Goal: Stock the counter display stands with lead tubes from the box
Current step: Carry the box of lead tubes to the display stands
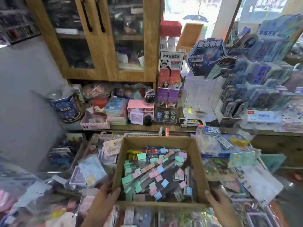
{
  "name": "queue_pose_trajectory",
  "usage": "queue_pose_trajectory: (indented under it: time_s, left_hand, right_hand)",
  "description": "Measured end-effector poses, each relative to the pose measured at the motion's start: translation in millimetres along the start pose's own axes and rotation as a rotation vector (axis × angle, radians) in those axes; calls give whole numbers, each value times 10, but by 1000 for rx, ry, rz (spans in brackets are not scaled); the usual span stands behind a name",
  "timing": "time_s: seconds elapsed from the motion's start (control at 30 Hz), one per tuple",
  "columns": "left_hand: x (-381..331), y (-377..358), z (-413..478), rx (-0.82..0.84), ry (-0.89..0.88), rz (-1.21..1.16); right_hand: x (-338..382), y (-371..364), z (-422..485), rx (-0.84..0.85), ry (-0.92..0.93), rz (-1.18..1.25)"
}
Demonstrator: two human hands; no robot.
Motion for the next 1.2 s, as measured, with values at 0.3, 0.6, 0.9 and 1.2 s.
queue_pose_trajectory:
  time_s: [0.3, 0.6, 0.9, 1.2]
  left_hand:
    - [-117, -214, 189, -20, 17, 139]
    - [-144, -273, 342, -56, -51, 365]
    - [-356, -105, 59, -93, -164, 225]
    - [-822, 110, -327, -10, -314, 234]
  right_hand:
    - [238, -367, 271, 68, -7, -114]
    - [269, -423, 304, 17, 22, -184]
    - [330, -236, 50, -13, 29, -34]
    - [251, 373, -546, -126, -10, 63]
Point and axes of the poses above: each hand's wrist, its own z-axis towards the middle knuckle, its own y-axis out of the back of the hand, x = y × z, the point moved 6 cm from there along z, towards the middle knuckle, and after that the axes turned 13 degrees about -x, right-handed, at the moved point
